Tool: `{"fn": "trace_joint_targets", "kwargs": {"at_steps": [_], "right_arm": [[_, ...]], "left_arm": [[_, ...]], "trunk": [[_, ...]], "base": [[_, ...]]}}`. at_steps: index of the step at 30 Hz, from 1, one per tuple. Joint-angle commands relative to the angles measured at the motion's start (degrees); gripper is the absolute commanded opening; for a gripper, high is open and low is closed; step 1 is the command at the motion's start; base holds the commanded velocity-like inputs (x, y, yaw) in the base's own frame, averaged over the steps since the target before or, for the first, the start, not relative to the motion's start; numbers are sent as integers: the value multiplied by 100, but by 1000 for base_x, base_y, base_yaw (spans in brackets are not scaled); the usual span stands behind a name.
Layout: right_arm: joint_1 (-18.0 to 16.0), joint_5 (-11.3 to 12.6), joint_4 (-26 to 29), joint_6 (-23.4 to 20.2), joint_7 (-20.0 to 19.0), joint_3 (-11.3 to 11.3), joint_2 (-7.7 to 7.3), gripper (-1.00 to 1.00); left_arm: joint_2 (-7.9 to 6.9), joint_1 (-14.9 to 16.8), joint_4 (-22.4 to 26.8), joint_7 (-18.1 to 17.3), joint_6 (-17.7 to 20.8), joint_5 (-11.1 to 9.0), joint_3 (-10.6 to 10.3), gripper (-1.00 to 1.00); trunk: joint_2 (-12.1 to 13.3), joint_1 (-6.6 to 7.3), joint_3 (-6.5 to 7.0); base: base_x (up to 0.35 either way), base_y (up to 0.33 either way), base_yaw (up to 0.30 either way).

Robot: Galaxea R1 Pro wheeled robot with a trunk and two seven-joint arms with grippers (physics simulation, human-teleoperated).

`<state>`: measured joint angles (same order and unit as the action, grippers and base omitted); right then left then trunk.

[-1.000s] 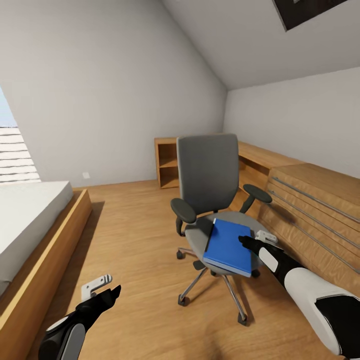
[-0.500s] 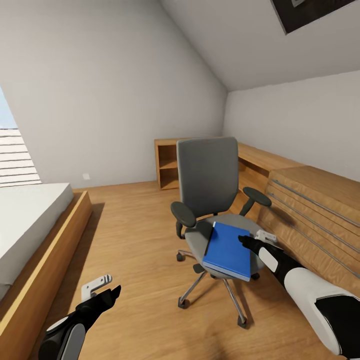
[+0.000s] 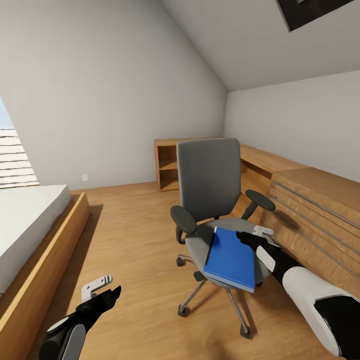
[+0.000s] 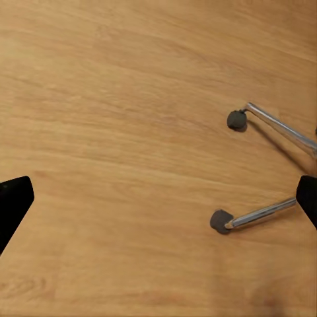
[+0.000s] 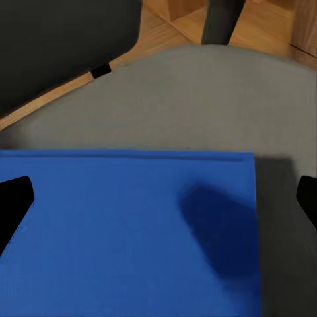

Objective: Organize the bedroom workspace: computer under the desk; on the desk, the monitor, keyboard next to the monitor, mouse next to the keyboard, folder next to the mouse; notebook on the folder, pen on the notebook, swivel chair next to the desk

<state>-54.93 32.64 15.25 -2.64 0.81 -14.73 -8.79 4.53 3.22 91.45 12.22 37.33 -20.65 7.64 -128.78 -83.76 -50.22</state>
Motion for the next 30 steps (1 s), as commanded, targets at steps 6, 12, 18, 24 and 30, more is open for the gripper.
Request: {"fn": "trace_joint_targets", "kwargs": {"at_steps": [6,12,18,24,30], "right_arm": [[0,-134,28,1,20,-50,21,100],[13,-159,24,8,9,-74,50,100],[17,-172,22,2,4,-80,123,100],[17,-343,19,1,-1,-82,176,100],[17,-496,14,0,6,-83,227,100]], "left_arm": [[4,4,-43,43,21,-60,1,100],[4,4,-51,43,20,-55,1,100],[4,4,-51,43,20,-54,1,100],[4,4,-52,40,20,-54,1,100],[4,4,-52,35,20,-54,1,100]], "trunk": [[-2,0,-6],[-2,0,-6],[-2,0,-6],[-2,0,-6],[-2,0,-6]], "base": [[48,0,0],[158,0,0],[174,0,0],[105,0,1],[241,0,86]]}}
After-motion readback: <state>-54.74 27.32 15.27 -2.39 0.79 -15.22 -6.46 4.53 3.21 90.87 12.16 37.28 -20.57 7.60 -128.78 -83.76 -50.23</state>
